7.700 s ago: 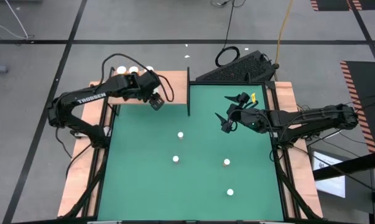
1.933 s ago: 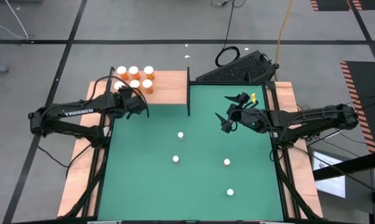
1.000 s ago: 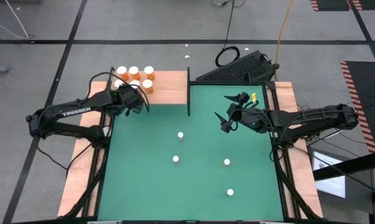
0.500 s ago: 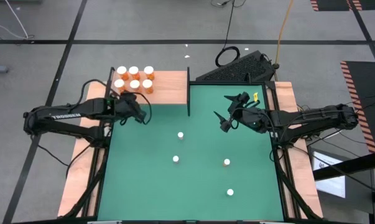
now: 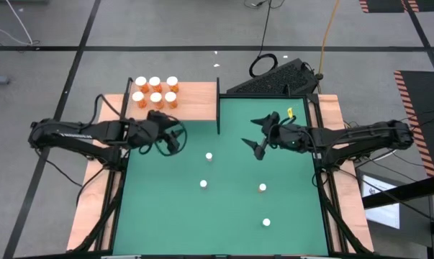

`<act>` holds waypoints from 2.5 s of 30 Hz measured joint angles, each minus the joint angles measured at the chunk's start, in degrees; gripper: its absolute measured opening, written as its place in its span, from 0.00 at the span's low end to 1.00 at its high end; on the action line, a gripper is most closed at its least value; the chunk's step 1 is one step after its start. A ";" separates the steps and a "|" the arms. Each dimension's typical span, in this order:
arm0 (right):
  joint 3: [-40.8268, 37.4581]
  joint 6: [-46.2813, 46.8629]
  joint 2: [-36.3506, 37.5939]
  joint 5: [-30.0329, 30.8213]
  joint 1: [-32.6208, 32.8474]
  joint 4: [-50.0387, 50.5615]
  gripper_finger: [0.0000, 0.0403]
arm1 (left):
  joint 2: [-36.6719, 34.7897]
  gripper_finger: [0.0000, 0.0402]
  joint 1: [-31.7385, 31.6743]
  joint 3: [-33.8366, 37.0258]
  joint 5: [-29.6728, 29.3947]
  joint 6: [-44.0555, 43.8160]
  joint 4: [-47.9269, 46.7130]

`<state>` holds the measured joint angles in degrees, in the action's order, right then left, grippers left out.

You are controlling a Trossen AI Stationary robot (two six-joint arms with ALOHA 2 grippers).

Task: Pick and place medicine bottles onto shelf by color
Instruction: Put the small yellow pill bottle on the shelf aligned with the other big orange pill bottle

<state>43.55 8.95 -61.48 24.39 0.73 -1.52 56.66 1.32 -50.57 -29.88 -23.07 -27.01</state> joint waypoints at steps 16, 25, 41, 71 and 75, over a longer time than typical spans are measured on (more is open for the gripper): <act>0.00 0.28 -7.98 -3.71 4.47 -0.64 0.97 | 17.56 0.48 15.65 -17.58 -3.62 1.65 -8.36; 0.00 -3.77 -8.50 -3.63 5.27 -0.70 0.97 | 29.93 0.48 17.16 -25.74 -3.72 15.99 -5.81; 0.00 -7.78 -8.53 -3.60 5.25 -0.44 0.97 | 33.97 0.72 13.96 -23.82 8.87 5.29 -15.07; 0.11 -14.65 -6.30 -3.51 5.25 -0.96 0.97 | 41.80 0.78 6.25 -23.47 13.39 -1.43 -13.11; 0.11 -15.19 -5.79 -3.50 5.25 -0.89 0.97 | 42.73 0.81 5.28 -23.53 13.44 -1.42 -12.35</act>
<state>43.66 -6.24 -67.26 20.88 5.98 -2.40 99.40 6.60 -74.10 -16.45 -24.49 -39.36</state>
